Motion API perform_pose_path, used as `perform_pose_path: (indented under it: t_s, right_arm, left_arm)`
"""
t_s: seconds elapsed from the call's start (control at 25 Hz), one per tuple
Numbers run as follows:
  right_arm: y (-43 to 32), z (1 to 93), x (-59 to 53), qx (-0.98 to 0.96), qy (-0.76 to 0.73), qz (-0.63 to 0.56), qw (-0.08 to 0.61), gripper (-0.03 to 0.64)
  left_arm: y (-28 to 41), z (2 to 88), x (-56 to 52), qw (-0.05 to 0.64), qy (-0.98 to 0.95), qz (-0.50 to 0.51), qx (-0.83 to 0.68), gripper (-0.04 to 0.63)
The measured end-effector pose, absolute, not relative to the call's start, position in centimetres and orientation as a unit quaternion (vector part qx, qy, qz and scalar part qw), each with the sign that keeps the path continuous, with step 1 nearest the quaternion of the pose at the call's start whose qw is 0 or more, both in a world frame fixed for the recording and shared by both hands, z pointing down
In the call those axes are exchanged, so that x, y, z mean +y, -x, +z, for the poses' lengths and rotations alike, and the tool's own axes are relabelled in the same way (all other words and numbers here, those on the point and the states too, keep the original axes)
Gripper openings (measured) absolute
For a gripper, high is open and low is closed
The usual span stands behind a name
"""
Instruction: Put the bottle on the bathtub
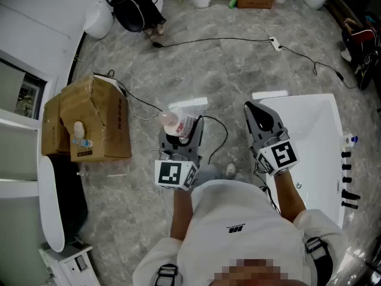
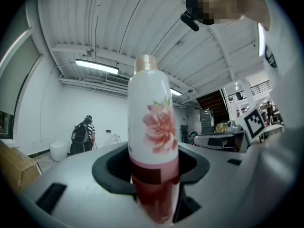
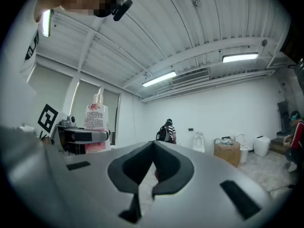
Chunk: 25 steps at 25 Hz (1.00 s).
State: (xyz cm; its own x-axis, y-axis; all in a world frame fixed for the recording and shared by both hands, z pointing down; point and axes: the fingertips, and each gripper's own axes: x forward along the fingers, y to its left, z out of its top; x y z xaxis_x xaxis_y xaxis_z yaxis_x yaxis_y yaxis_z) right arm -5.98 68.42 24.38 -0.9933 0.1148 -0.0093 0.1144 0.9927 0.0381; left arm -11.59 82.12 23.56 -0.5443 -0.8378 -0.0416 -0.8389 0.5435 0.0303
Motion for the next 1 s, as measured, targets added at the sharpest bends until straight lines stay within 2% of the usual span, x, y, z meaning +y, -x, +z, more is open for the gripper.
perform_pose_path:
  t_s: [0.36, 1.0]
  right_arm:
    - [10.9, 24.7, 66.0, 0.998, -0.063, 0.006, 0.014, -0.006]
    - [25.4, 26.1, 62.4, 0.999, -0.045, 0.020, -0.008, -0.005]
  left_arm:
    - [15.6, 24.5, 79.8, 0.002, 0.476, 0.025, 0.879, 0.219]
    - [30.3, 25.5, 74.7, -0.005, 0.507, 0.029, 0.861, 0.219]
